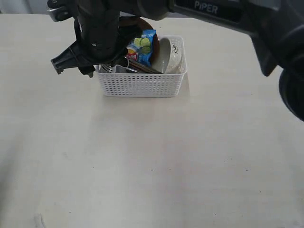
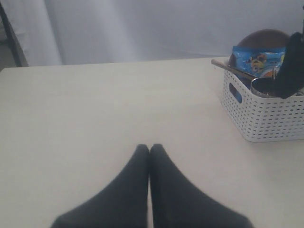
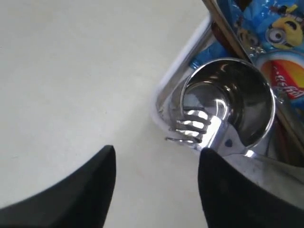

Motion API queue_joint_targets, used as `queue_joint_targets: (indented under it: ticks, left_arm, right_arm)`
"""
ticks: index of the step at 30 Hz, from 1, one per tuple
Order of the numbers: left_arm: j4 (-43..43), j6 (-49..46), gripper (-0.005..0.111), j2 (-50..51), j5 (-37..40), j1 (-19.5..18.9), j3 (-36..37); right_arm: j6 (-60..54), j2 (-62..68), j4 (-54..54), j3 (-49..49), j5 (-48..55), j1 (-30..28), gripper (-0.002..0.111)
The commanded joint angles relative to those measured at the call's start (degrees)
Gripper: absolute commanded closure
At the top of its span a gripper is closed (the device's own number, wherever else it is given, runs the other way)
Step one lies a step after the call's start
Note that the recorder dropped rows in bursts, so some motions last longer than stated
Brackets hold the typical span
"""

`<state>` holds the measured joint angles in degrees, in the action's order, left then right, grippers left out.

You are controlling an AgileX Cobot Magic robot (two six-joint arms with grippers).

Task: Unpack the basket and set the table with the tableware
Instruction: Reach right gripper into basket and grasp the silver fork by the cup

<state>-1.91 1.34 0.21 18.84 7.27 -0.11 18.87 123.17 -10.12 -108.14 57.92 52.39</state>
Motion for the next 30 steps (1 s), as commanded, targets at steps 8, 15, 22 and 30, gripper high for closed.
queue_joint_targets:
  ticks: [8,15,22,30]
  left_arm:
    - [0.66,0.04,0.107,-0.21,-0.32,0.39,0.11]
    - [0.66,0.04,0.107,-0.21,-0.32,0.39,0.11]
    - [0.66,0.04,0.107,-0.21,-0.32,0.39,0.11]
    - [1.10,0.03,0.107,-0.21,-0.32,0.39,0.11]
  right_arm:
    - [6.14,1.11,-7.19,-0.41,-2.65,-0.04,0.071]
    - [8.48,1.11,-6.93,-0.41,-5.53,-0.17,0.071]
    - [9.33,2.60,-7.16,-0.41,-4.88,-0.17,0.071]
    - [9.33,3.11,-7.40,-0.41,-4.92,-0.17,0.071]
